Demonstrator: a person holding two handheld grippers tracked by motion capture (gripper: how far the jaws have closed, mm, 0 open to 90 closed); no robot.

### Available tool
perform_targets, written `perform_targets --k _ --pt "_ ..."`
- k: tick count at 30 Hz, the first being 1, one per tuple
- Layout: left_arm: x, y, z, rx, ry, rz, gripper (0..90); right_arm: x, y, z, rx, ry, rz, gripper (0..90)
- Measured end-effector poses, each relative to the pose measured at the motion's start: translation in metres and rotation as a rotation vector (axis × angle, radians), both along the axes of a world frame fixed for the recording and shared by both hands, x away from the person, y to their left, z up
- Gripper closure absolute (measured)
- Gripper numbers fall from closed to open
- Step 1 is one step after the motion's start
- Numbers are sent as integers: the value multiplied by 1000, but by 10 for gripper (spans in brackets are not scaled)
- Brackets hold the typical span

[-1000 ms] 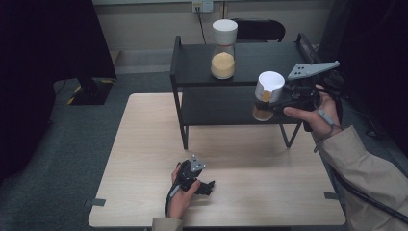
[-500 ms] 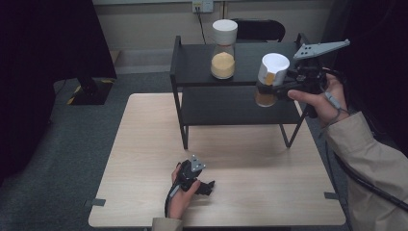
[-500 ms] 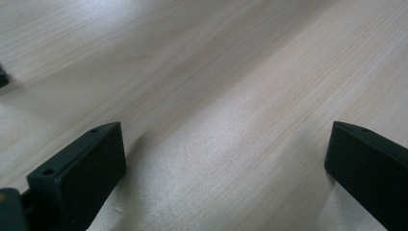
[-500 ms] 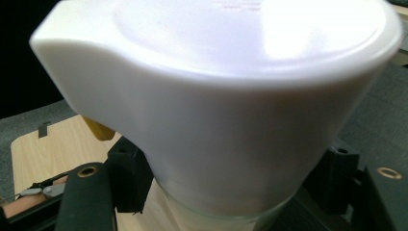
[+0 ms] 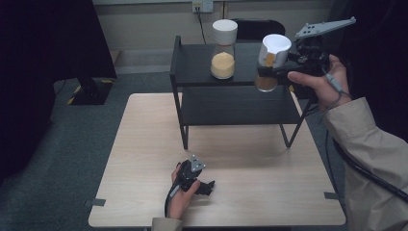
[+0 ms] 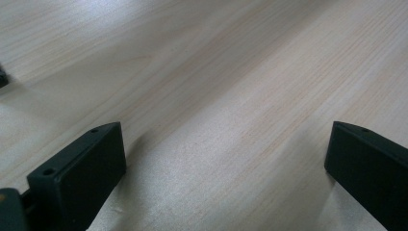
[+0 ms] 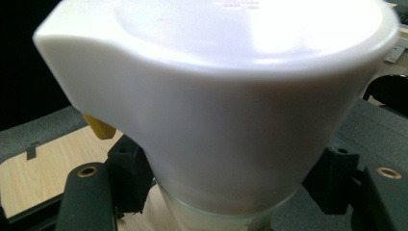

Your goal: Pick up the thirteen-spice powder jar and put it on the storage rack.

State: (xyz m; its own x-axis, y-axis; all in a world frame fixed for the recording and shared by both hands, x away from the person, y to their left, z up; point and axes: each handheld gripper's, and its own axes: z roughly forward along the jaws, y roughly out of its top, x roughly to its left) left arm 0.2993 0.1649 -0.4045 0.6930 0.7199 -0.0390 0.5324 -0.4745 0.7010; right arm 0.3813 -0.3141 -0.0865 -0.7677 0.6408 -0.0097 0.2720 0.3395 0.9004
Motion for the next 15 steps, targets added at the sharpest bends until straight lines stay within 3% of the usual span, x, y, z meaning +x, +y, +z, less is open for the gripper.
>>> perform_targets --k 15 --pt "0 0 0 0 0 -1 0 25 18 5 -4 -1 -114 302"
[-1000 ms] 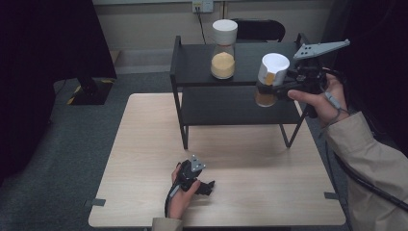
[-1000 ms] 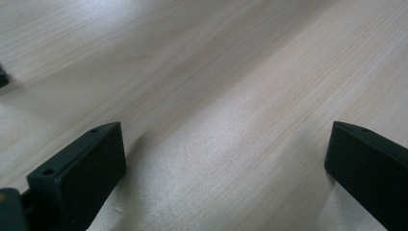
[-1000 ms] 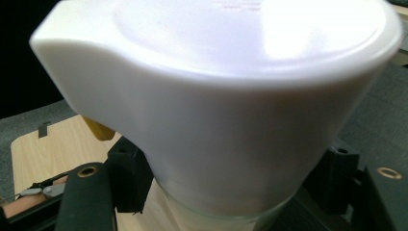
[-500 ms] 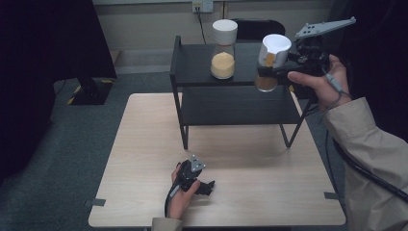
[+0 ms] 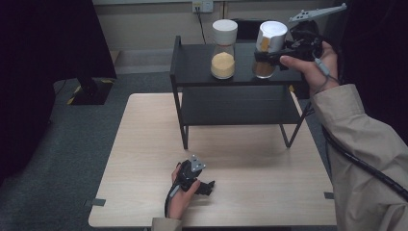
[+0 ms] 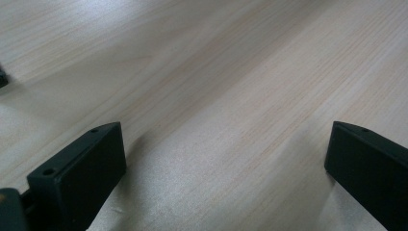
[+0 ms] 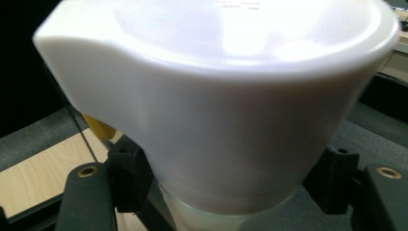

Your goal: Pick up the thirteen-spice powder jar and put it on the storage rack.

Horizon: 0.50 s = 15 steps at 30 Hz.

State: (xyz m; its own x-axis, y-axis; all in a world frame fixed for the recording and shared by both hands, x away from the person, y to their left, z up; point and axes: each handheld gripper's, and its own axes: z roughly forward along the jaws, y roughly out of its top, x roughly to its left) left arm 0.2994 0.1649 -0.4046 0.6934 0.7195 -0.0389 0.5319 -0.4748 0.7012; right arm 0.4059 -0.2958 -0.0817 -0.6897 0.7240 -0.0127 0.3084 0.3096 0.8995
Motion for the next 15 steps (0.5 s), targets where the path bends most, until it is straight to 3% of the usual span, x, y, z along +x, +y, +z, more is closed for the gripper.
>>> perform_targets --k 6,15 --pt "0 0 0 0 0 0 0 9 7 -5 -5 15 -26 302" --pt "0 0 0 1 0 -1 0 14 4 -11 36 25 -44 300"
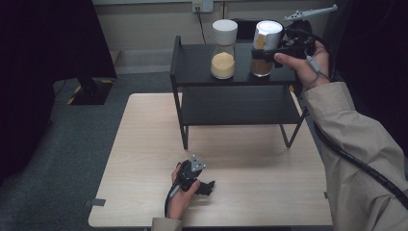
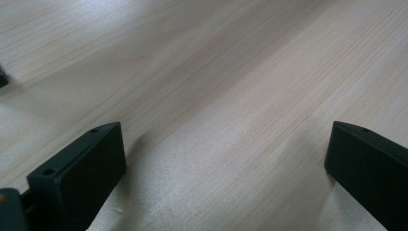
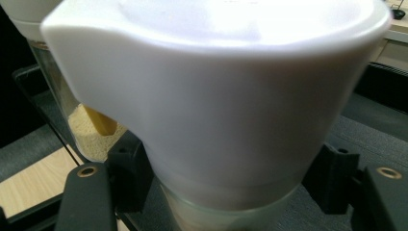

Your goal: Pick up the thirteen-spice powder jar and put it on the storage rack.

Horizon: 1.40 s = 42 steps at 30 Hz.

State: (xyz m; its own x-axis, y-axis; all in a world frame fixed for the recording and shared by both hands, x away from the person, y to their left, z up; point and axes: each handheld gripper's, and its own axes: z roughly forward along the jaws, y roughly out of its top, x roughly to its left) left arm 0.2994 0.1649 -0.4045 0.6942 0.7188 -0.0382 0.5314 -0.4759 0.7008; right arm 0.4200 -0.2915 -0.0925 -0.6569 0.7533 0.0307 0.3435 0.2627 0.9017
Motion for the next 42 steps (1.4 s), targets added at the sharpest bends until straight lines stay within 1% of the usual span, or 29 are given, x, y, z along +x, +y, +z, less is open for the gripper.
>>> perform_targets --k 3,9,12,16,17,19,22,32,35,38,42 --pt "0 0 0 0 0 0 0 -1 0 -2 9 -3 -4 298" --pt "0 0 0 0 0 0 0 -1 0 -2 12 1 -9 290" --pt "0 0 0 0 0 0 0 -2 2 -2 1 -5 -20 248" --pt "0 0 0 0 0 0 0 -4 1 -2 -3 -2 -29 166" --pt "0 0 0 0 0 0 0 -4 1 -2 -3 -2 -29 166" --pt "0 0 0 0 0 0 0 -6 0 -3 0 -8 -39 126" --pt "0 0 0 0 0 0 0 -9 -2 -1 -6 -3 -49 91" --pt "0 0 0 -1 0 0 0 -23 -9 -6 10 -17 -59 26" --pt "0 0 0 -1 0 0 0 -27 -14 -10 33 -18 -54 6" --pt "0 0 0 0 0 0 0 -32 -17 -14 37 -28 -49 0" --pt "0 0 0 -1 0 0 0 -36 -24 -18 66 -21 -29 0"
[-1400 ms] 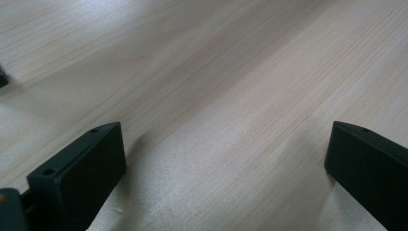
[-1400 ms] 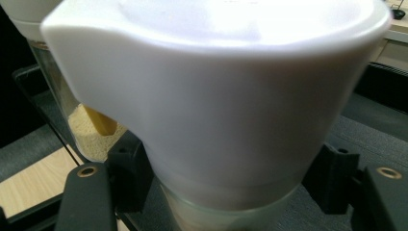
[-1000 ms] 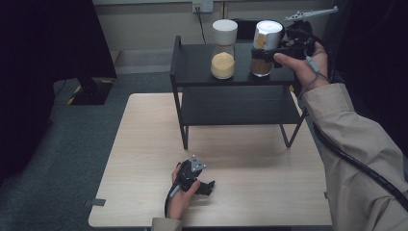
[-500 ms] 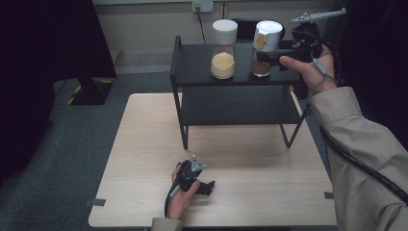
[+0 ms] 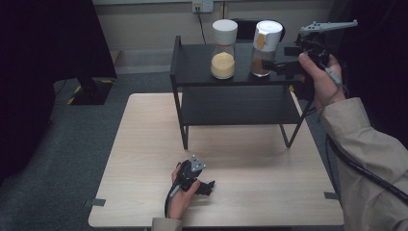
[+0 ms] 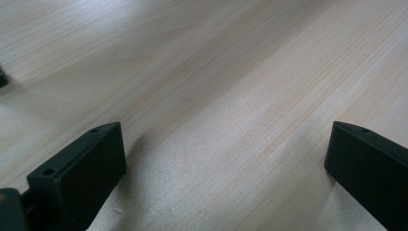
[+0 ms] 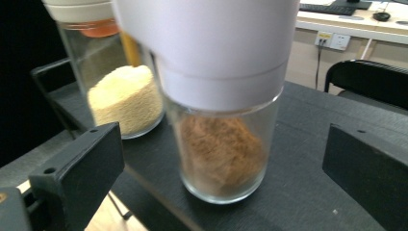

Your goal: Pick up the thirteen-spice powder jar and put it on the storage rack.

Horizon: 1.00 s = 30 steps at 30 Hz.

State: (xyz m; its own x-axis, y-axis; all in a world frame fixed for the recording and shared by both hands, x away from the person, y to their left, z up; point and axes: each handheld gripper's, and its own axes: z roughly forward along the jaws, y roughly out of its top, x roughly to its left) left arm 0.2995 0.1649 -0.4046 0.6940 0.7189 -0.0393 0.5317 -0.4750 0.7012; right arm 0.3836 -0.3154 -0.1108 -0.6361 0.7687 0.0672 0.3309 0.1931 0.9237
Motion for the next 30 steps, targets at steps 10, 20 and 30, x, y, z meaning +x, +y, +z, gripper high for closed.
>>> perform_targets --k 10,20,30 --pt "0 0 0 0 0 0 0 -16 -2 -8 -32 -1 27 0" --pt "0 0 0 0 0 0 0 -28 -4 -22 -34 -7 54 0" --pt "0 0 0 0 0 -1 0 -37 -2 -40 -18 -10 91 0"
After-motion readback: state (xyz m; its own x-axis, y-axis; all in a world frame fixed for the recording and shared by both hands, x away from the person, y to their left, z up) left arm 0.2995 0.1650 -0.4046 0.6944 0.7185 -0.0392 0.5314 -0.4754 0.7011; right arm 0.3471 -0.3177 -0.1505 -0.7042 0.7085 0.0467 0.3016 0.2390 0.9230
